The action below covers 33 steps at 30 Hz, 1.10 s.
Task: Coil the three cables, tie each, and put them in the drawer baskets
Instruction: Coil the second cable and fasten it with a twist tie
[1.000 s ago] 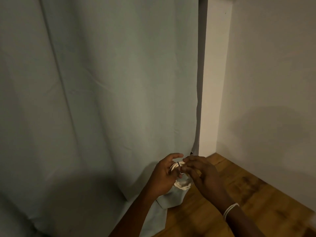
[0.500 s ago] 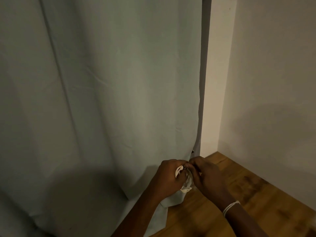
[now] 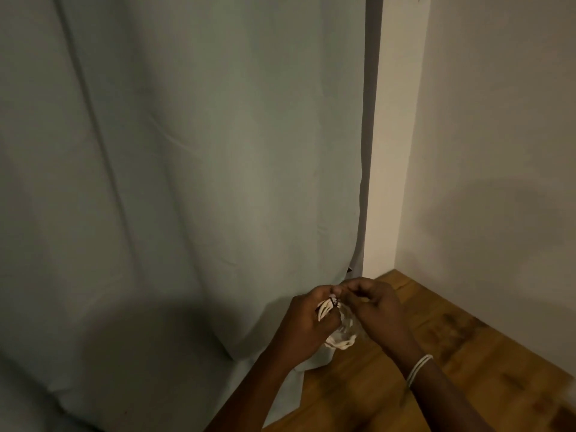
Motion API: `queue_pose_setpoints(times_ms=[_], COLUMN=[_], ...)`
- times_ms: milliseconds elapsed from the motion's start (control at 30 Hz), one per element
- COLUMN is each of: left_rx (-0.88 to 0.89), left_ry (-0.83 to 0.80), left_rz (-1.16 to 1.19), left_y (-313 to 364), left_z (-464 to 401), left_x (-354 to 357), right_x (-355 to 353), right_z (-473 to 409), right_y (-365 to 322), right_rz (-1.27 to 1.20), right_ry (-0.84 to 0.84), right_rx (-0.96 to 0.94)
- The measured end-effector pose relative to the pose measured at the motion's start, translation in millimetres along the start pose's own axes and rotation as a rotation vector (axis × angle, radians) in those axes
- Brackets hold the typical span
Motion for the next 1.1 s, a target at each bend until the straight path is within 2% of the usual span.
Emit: queue_pose_setpoints(times_ms=[167,333,433,567,800,900,1000,1100], left_rx=[0.023,0.054,0.083,0.093,0.078,0.084,0.074,0.026], left_ry=[-0.031,-0.04,0.012,0.052,0.009,-0.062,-0.12,-0.167], left_rz=[0.039,0.097,0.13,0.145,0.282,0.272,0.228,0.217], left_y=[-0.7,8.7,9.8,8.2,13.7,16.1,25.0,40.5], left_z=[-1.3,2.7,8.6,12.2,19.0,21.2,18.1,15.9], left_x=[1.1,7.9,16.2,27.4,65.6,97.0,138.7,185.0], right_x=[4.4,4.4,3.6,1.5,-20.1,-38.0,-68.5,-109.5], right_z=[6.6,23.9,34.6,50.2,96.5,127.3,164.4,208.6], right_y=[6.9,10.0,8.8,5.9,25.2,25.4,26.5,31.9], right_rz=[-0.209,-0.241,-0.127,-0.075,-0.199,-0.121,-0.007,0.025], right_ry=[-0.035,0.097,0.14,0.091,0.02,-0.023,0.028,0.187], right_rx=[0.12,0.106,0.074,0.129,0.375,0.429,0.517,0.592])
Point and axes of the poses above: each hand's wrist, its own z-axis away from the middle knuckle, its own x-axis out of the palm, y = z × x, the point moved 9 cm from there along -z, towards the middle knuckle, and after that the axes turned 11 degrees about -y, right-handed, at the moved point
